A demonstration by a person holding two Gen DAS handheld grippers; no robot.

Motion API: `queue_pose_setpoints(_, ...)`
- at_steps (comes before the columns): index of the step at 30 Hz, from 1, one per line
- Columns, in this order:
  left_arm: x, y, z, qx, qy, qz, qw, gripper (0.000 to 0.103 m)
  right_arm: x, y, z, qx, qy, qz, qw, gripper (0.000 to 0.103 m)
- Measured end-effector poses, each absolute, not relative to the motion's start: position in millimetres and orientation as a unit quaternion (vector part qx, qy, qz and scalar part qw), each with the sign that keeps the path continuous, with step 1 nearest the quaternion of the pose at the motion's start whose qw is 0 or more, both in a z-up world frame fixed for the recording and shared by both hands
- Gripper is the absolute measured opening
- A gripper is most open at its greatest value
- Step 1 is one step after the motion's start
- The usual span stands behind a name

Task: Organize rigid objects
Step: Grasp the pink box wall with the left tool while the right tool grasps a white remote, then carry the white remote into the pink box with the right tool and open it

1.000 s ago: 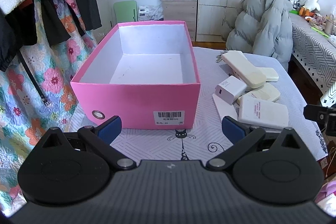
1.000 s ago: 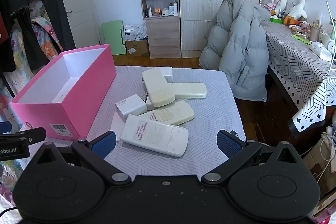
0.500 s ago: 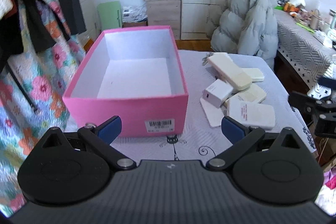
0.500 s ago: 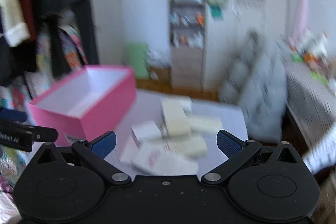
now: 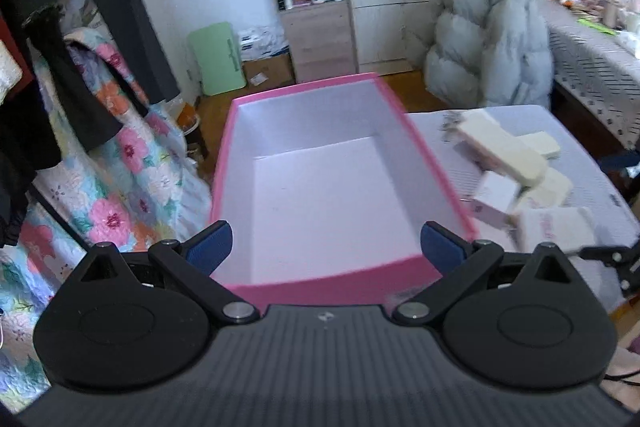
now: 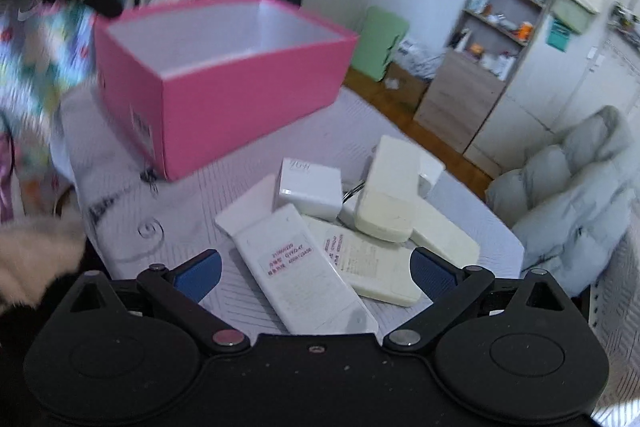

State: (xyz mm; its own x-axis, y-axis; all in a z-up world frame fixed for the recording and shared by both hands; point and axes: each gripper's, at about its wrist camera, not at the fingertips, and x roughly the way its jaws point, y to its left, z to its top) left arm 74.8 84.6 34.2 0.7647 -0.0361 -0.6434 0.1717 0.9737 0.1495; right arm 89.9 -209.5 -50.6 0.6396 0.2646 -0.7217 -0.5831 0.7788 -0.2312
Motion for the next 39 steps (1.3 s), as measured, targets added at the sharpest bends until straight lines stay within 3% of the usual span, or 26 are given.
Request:
queue_pose_setpoints(7, 114.3, 128.1, 19.8, 0.045, 0.359, -0.039, 0.931, 0.087, 110.8, -189.7, -83.1, -0.271, 0.389, 0.274, 0.837, 0.082)
queue_pose_setpoints(11, 133.8, 145.7, 15.4, 0.059, 0.363, -0.001, 0.93, 0.071, 119.5, -182.8, -96.6, -0.289, 0.404, 0.293, 0.817, 0.069)
queue_pose_setpoints(16, 162.4, 156.1, -0.9, 0.049, 0.39, -0.001, 0.919, 0.054, 133.1, -183.4, -96.0, -0.247, 0.41, 0.298, 0.826, 0.063)
queue_pose_setpoints(18, 174.0, 156.1, -8.9, 0.05, 0.403, -0.002, 0.914, 0.039, 135.6, -181.6, -95.4, -0.248, 0.408, 0.292, 0.829, 0.061)
queue_pose_setpoints(21, 187.0, 156.0, -16.0, 0.057, 0.408, 0.007, 0.911, 0.026, 140.7, -185.9, -90.2, -0.202, 0.423, 0.284, 0.836, 0.061)
queue_pose_setpoints(26, 197.5, 163.2, -20.1, 0.064, 0.391, 0.033, 0.918, 0.011, 139.4, -194.7, -75.2, -0.154, 0.411, 0.266, 0.858, 0.061)
queue_pose_setpoints(29, 199.8, 166.8, -24.0, 0.049, 0.384, 0.027, 0.922, 0.005, 138.9, -197.6, -65.1, -0.139, 0.397, 0.253, 0.871, 0.061)
queue_pose_setpoints(39, 195.8, 168.7, -34.2, 0.03, 0.336, 0.034, 0.941, 0.006, 144.5, -204.3, -51.3, -0.097, 0.384, 0.227, 0.89, 0.061)
